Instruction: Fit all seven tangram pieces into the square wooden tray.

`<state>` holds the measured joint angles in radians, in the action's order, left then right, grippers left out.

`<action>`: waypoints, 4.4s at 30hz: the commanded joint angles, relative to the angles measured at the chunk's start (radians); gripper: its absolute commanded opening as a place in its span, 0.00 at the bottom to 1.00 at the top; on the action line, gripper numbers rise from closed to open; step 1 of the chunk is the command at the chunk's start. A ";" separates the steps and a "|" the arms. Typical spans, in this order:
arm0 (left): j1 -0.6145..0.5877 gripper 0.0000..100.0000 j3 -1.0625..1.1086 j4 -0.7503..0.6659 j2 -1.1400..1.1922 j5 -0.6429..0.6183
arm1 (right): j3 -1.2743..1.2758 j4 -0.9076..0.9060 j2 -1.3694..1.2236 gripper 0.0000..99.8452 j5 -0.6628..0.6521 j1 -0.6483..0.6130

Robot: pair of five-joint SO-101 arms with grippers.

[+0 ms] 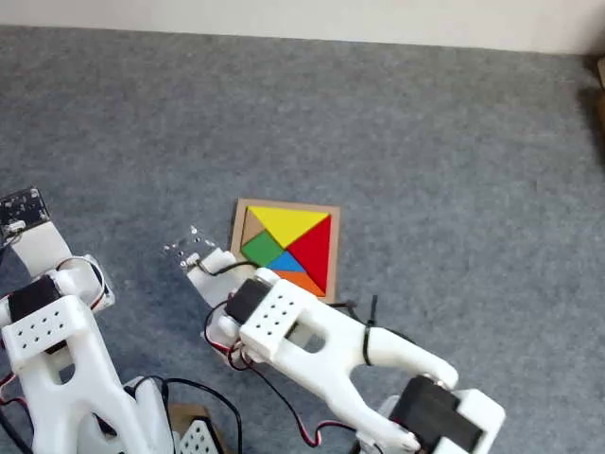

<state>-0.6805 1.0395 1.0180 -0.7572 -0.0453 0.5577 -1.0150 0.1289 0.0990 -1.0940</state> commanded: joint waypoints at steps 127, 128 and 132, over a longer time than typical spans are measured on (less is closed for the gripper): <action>0.512 0.01 0.607 0.037 -1.069 0.066 | 1.230 -0.134 1.709 0.01 -0.143 0.885; 0.512 0.01 0.615 0.037 -1.069 0.066 | 1.230 -0.134 1.709 0.01 -0.141 0.885; 0.512 0.01 0.657 0.011 -1.066 0.066 | 1.230 -0.136 1.709 0.01 -0.141 0.885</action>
<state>-0.1834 1.6717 1.0595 -1.7745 0.0130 1.6732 -1.1454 1.8197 -0.0361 -0.2209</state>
